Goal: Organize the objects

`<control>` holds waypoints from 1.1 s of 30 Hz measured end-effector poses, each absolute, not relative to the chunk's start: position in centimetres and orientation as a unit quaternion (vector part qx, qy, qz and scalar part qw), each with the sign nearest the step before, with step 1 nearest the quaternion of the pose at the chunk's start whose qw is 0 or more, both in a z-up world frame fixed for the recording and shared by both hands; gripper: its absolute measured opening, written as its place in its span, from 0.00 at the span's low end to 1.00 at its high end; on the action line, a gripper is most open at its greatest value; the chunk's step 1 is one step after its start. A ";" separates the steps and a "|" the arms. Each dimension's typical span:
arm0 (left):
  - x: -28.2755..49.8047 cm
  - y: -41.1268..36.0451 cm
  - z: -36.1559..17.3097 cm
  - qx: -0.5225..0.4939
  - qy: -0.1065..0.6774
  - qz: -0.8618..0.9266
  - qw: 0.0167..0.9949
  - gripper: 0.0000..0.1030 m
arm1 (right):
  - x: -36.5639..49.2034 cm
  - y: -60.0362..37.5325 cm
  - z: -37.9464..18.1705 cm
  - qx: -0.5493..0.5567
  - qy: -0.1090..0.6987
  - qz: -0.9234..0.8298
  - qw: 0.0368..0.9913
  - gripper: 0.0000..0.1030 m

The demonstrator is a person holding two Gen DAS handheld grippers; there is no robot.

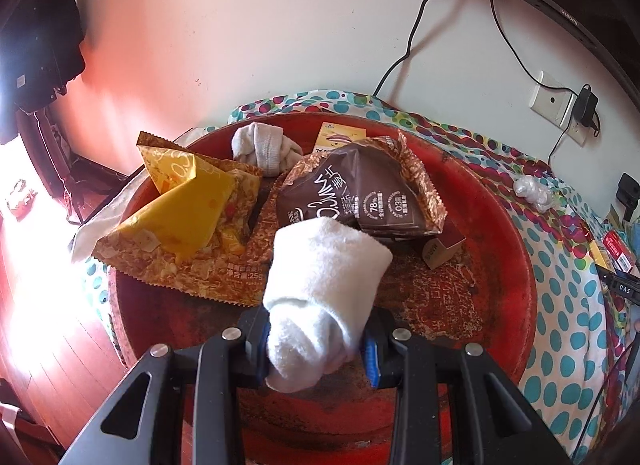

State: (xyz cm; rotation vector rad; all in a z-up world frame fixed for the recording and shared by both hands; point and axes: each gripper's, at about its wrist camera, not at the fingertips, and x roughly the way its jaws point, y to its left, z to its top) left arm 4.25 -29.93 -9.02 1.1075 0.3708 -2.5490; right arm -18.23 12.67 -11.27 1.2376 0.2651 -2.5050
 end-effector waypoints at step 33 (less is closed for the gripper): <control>5.6 -31.2 -7.7 0.373 0.154 -0.896 0.186 0.53 | -18.3 12.5 -11.2 0.429 0.102 -0.881 0.173 0.51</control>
